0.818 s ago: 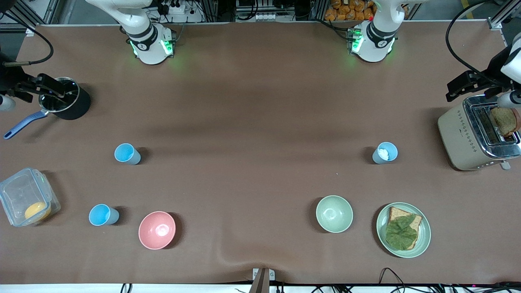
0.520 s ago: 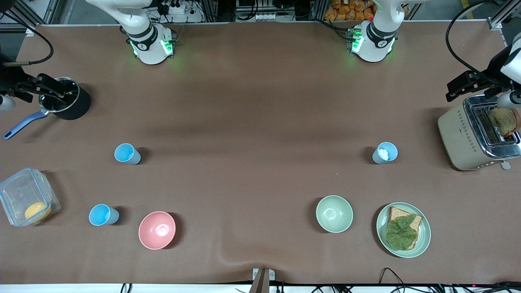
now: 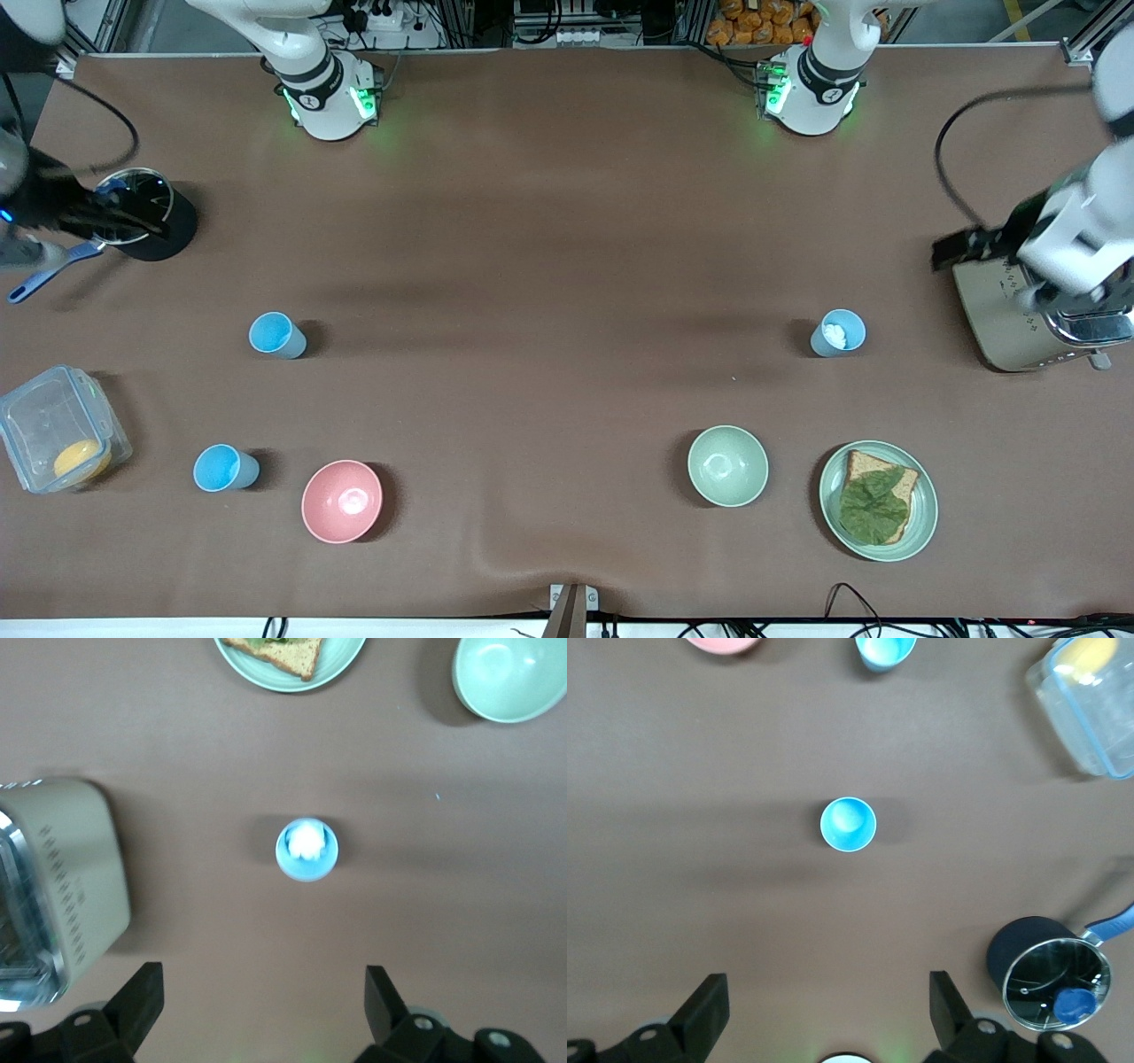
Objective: Stack blue cups with both arms
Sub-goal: 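Reach the right gripper to one blue cup while the left gripper reaches another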
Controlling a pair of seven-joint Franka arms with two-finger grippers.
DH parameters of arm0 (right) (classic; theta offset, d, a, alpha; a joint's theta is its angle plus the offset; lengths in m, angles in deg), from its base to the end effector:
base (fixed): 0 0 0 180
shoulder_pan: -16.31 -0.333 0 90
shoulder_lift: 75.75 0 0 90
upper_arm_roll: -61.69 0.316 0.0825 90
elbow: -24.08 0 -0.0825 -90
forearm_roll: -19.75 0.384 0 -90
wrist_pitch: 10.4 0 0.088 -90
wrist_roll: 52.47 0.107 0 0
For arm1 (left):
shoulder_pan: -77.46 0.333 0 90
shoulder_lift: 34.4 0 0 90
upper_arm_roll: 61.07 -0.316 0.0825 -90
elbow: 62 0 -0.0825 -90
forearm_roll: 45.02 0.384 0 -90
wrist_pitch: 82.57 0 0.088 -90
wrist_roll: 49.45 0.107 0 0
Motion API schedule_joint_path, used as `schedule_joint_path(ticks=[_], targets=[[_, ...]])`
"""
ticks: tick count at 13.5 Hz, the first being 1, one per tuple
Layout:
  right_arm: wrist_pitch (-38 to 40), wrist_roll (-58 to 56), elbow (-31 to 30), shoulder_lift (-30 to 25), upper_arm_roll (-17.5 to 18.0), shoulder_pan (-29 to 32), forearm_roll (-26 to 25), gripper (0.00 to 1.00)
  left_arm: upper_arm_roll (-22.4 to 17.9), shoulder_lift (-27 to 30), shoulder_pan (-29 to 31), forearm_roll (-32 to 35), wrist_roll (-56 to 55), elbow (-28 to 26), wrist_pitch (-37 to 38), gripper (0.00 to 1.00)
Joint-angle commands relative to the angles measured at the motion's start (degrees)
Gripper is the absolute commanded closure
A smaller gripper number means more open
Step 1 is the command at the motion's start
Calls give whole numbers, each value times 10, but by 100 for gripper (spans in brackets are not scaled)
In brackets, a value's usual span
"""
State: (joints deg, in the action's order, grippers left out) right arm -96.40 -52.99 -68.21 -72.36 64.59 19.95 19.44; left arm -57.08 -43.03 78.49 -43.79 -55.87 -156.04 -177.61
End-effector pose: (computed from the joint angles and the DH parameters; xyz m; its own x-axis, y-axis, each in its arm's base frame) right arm 0.5600 -0.0086 0.5674 0.9858 -0.0036 -0.1681 -0.0035 -1.0000 0.0009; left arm 0.5941 -0.0263 0.5118 0.9897 0.0583 -0.1304 0.0555 -0.9981 -0.0252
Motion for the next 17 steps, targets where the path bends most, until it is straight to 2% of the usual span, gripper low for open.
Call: schedule_joint_path(ticks=[1, 2, 4, 7, 9, 11, 13, 15, 17], targets=[[9, 0, 19, 42, 3, -1, -7, 0, -2, 9, 4, -6, 10, -130, -137, 0], [27, 6, 22, 63, 2, -1, -8, 0, -3, 4, 4, -4, 12, -165, -192, 0], [71, 2, 24, 72, 2, 8, -6, 0, -3, -23, 8, -4, 14, -193, -246, 0], [64, 1, 39, 96, 2, 10, -7, 0, -2, -80, 11, -3, 15, -201, -301, 0], [61, -1, 72, 134, 3, 5, 8, 0, -3, -83, 9, -3, 15, -252, -373, 0], [54, -23, 55, 148, 4, -2, 15, 0, -3, -102, 11, -3, 15, -265, -403, 0], [-6, -33, 6, 152, 4, 5, 15, 0, -3, -108, 11, -3, 15, -265, -405, 0], [-27, -48, -30, 152, 4, 13, 14, 0, -2, -112, 11, -3, 15, -265, -405, 0], [-79, -49, -83, 147, 3, 20, 13, 0, -2, -120, 11, -3, 14, -265, -405, 21]])
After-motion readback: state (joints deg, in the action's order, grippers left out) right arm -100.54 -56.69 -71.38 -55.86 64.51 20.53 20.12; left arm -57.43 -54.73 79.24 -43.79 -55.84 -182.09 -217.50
